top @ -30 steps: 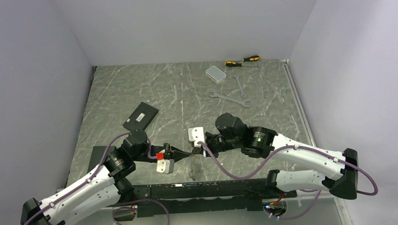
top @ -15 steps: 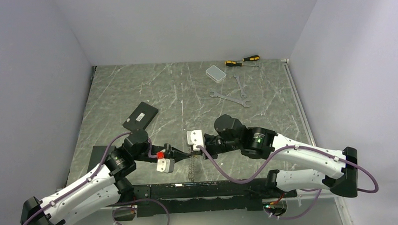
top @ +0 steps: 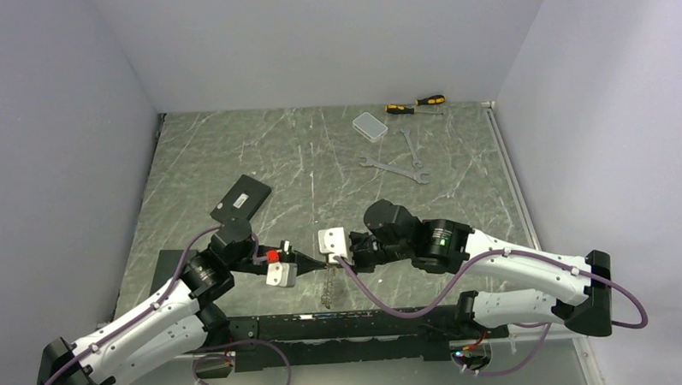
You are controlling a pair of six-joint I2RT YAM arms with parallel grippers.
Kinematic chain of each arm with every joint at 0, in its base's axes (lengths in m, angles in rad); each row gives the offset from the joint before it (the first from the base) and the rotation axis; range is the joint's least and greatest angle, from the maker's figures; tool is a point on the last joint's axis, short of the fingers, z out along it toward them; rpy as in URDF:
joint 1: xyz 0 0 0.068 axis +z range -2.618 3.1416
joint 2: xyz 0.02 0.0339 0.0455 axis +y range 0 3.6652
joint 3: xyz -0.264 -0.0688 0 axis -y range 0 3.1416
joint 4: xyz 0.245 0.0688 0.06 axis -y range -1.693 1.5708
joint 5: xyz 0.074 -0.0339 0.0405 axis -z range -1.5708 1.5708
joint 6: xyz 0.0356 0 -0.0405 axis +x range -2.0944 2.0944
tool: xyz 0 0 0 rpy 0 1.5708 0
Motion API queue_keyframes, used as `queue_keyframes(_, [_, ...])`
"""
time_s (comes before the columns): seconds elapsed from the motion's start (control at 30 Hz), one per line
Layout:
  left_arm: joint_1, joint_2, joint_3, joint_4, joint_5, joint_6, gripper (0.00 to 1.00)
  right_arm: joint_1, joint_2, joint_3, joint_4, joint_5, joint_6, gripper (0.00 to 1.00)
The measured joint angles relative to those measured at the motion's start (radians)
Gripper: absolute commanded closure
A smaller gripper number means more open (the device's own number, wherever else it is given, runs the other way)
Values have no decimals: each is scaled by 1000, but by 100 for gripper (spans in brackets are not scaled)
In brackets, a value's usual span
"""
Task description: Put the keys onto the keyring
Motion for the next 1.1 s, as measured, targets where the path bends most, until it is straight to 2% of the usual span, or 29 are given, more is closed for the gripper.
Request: queue_keyframes(1.1, [26, 52, 2, 27, 31, -57, 100, 44, -11, 5, -4, 57, -4, 100])
